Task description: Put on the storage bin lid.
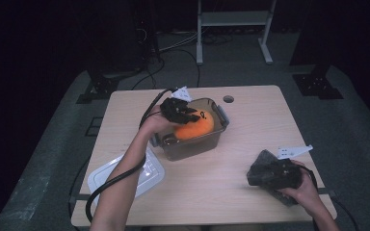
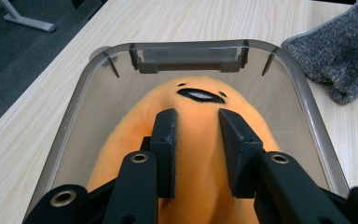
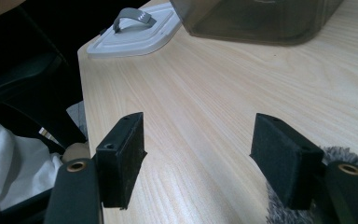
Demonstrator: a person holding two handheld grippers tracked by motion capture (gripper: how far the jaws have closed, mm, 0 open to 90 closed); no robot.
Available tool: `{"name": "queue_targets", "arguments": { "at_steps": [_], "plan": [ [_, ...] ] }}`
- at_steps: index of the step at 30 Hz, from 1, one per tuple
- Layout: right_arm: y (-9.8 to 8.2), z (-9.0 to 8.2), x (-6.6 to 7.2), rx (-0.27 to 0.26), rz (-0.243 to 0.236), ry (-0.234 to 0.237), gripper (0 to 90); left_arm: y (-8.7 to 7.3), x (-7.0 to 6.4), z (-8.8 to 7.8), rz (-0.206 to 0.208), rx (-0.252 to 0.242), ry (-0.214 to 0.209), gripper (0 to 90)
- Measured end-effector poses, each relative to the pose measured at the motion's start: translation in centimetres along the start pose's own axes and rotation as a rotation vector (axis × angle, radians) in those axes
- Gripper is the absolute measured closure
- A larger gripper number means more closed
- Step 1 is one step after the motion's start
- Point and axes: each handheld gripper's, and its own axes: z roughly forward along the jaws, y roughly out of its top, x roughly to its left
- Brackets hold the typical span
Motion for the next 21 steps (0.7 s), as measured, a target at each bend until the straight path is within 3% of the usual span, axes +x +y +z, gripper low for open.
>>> {"name": "queue_targets", "arguments": {
  "at_steps": [21],
  "plan": [
    [0.10, -0.02, 0.05, -0.004, -0.005, -0.001, 33.4, -0.04, -0.13, 0.24, 0.012, 0.036, -0.012, 67.9]
  ]
}}
